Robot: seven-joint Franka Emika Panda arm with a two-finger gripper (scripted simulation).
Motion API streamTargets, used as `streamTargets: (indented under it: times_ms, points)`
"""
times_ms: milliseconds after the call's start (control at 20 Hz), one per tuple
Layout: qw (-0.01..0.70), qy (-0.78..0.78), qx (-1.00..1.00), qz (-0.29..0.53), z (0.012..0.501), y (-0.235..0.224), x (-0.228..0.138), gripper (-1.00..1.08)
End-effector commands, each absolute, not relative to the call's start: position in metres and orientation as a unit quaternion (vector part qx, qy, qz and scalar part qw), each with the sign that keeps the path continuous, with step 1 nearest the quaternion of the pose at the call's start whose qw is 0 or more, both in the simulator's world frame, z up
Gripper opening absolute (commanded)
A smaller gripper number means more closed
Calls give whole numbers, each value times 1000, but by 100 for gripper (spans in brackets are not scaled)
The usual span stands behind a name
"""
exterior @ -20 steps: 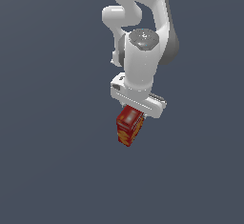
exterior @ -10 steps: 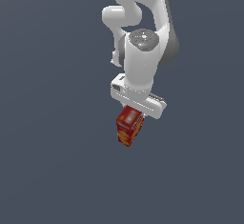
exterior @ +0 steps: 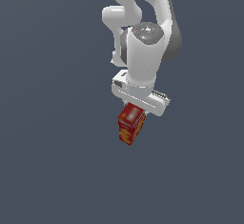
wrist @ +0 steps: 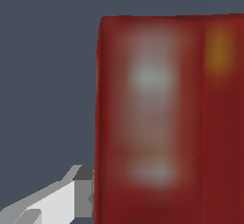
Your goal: Pick up the object and move it to a goal position.
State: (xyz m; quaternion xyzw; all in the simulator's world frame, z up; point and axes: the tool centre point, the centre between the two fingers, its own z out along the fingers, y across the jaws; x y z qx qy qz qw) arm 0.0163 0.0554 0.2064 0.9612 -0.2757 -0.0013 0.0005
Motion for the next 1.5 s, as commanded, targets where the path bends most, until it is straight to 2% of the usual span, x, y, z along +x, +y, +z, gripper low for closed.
streamTargets:
  times_ms: [0,1450]
  points:
    - [0,-275,961,0,220,61,15,-100]
    - [0,-276,961,0,486,174,-19,-100]
